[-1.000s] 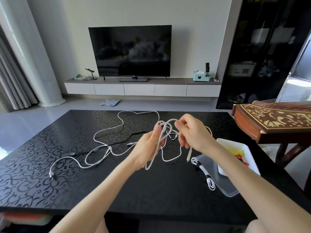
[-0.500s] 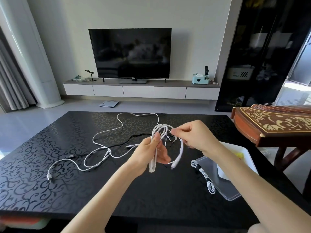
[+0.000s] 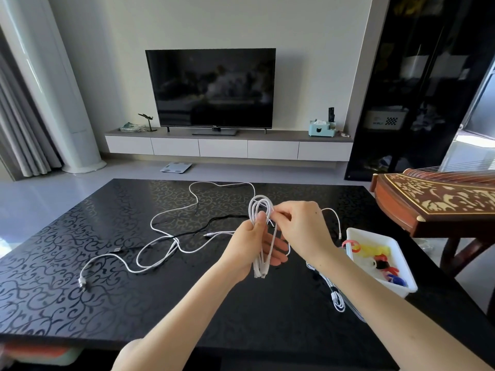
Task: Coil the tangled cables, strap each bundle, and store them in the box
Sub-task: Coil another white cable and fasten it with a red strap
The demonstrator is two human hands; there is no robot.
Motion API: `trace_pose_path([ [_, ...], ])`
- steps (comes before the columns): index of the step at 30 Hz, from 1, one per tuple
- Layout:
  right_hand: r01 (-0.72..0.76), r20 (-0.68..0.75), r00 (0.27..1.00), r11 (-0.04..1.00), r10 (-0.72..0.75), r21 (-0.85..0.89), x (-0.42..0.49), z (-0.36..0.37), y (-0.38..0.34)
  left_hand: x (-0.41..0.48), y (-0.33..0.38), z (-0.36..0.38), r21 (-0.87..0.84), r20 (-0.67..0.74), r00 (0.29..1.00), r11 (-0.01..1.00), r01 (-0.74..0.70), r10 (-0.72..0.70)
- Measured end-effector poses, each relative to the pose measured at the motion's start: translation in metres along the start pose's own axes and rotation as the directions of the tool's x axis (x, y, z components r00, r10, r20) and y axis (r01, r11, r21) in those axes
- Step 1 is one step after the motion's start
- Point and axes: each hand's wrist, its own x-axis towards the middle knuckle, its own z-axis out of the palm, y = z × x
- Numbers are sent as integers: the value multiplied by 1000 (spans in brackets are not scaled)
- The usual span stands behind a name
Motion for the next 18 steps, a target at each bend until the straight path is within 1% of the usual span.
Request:
trace_pose_path([
  [2,-26,-13,1000,1000,26,7,0,1,0,1,-2,4,20,1,1000,1000,-12,12],
  [4,-36,-5,999,999,36,-24,1,1,2,2,-4,5,44,-17,1000,999,-26,26],
  [10,-110,128,984,991,120,-80,2,-5,6,1,-7,8,156,-6,1000,987,-25,26],
  [15,-188,156,967,977,202,-102,2,-5,3,0,-11,9,264,29,993,957,-121,117],
  [18,-179,199,958,973,205,-145,2,-6,-2,1,-14,8,289,11,990,948,-136,139],
])
